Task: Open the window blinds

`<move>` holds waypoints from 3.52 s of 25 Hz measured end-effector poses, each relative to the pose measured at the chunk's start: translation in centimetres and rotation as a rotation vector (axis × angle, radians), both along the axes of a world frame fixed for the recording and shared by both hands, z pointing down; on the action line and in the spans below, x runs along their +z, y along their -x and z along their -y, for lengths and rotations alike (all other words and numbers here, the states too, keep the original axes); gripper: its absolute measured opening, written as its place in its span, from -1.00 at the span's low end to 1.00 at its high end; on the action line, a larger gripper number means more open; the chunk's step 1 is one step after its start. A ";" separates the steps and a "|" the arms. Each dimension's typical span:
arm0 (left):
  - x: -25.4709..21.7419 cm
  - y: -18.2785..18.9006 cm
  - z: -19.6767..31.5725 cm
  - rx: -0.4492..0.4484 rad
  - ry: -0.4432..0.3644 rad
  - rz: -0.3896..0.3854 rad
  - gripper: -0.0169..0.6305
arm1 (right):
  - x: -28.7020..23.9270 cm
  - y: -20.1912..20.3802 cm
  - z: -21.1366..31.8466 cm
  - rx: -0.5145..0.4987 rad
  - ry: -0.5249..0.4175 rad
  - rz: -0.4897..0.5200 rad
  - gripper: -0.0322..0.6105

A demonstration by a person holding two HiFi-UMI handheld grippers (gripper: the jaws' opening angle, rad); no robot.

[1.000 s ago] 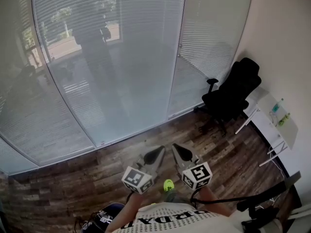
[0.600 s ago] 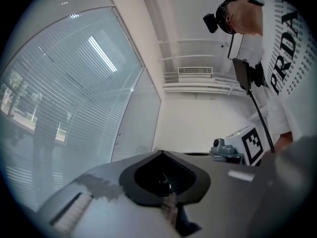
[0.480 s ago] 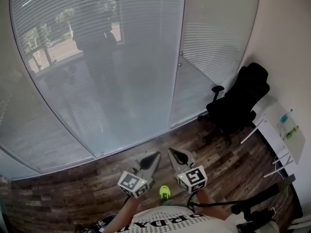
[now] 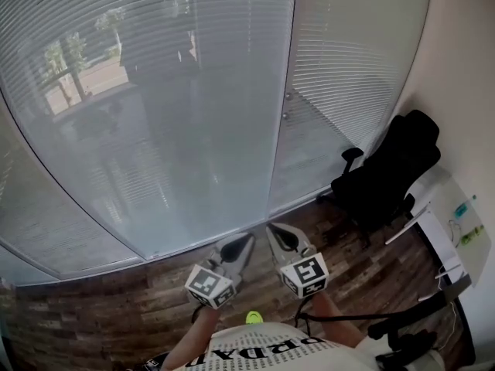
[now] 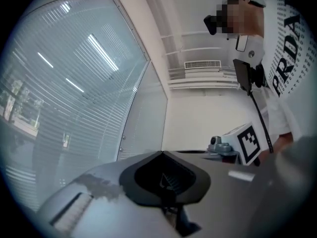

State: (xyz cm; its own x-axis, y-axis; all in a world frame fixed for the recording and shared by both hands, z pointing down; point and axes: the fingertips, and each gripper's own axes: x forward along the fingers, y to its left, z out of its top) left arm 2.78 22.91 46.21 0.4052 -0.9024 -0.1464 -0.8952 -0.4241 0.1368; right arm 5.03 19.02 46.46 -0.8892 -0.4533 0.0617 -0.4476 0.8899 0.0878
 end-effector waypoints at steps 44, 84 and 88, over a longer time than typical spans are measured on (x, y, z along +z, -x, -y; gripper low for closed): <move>-2.5 13.4 20.3 0.140 -0.050 -0.093 -0.96 | -2.6 11.5 20.2 0.177 -0.042 -0.015 -0.87; -4.9 10.0 45.1 -0.064 -0.070 -0.003 -0.96 | -5.1 10.4 43.7 -0.039 -0.073 0.020 -0.87; -4.9 10.1 46.2 -0.042 -0.055 -0.020 -0.96 | -5.3 10.3 45.6 0.010 -0.096 0.012 -0.88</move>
State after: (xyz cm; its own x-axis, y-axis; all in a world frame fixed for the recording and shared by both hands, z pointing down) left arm -7.37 -23.25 41.31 0.3635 -0.9090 -0.2039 -0.9098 -0.3934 0.1320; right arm -5.25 -26.55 41.19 -0.8849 -0.4657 0.0070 -0.4581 0.8730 0.1672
